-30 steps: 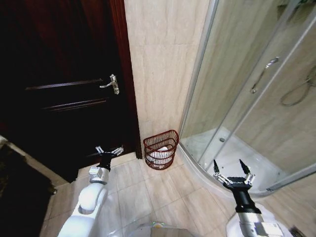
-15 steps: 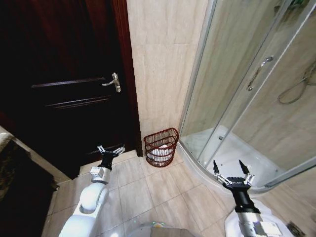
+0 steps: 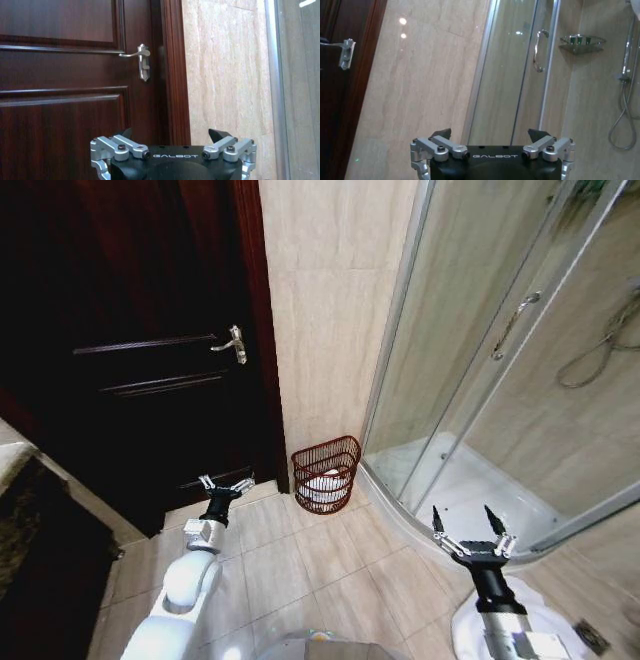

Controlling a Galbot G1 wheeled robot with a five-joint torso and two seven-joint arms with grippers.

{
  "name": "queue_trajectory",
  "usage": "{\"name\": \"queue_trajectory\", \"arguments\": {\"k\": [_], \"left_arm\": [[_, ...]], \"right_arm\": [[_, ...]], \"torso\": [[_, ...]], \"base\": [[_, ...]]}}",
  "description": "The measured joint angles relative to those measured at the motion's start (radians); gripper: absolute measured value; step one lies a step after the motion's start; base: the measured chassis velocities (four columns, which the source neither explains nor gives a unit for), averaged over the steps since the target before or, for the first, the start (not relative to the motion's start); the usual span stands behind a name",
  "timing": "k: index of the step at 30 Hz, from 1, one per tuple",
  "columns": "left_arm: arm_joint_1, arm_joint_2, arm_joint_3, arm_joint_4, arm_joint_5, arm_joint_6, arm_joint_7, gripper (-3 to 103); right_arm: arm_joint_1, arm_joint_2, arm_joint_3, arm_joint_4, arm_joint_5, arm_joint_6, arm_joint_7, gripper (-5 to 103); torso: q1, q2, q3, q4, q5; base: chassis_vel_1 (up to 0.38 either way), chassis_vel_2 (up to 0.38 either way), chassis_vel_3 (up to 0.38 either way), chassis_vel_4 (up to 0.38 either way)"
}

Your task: Discard the used towel into the hamper.

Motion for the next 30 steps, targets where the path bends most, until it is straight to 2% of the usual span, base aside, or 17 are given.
{"name": "queue_trajectory", "arguments": {"k": [9, 30], "left_arm": [[0.001, 0.003, -0.005, -0.002, 0.000, -0.007, 0.002, 100], [0.006, -0.001, 0.001, 0.000, 0.009, -0.016, 0.004, 100]], "right_arm": [[-0.002, 0.000, 0.006, 0.007, -0.005, -0.004, 0.009, 100], [-0.005, 0.000, 0.014, -0.010, -0.003, 0.005, 0.022, 100]], "torso": [[0.000, 0.000, 0.000, 0.0000, 0.0002], [0.000, 0.000, 0.000, 0.0001, 0.0001]], "base": [[-0.029, -0.040, 0.028, 0.046], [-0.051, -0.122, 0.049, 0.120]]}}
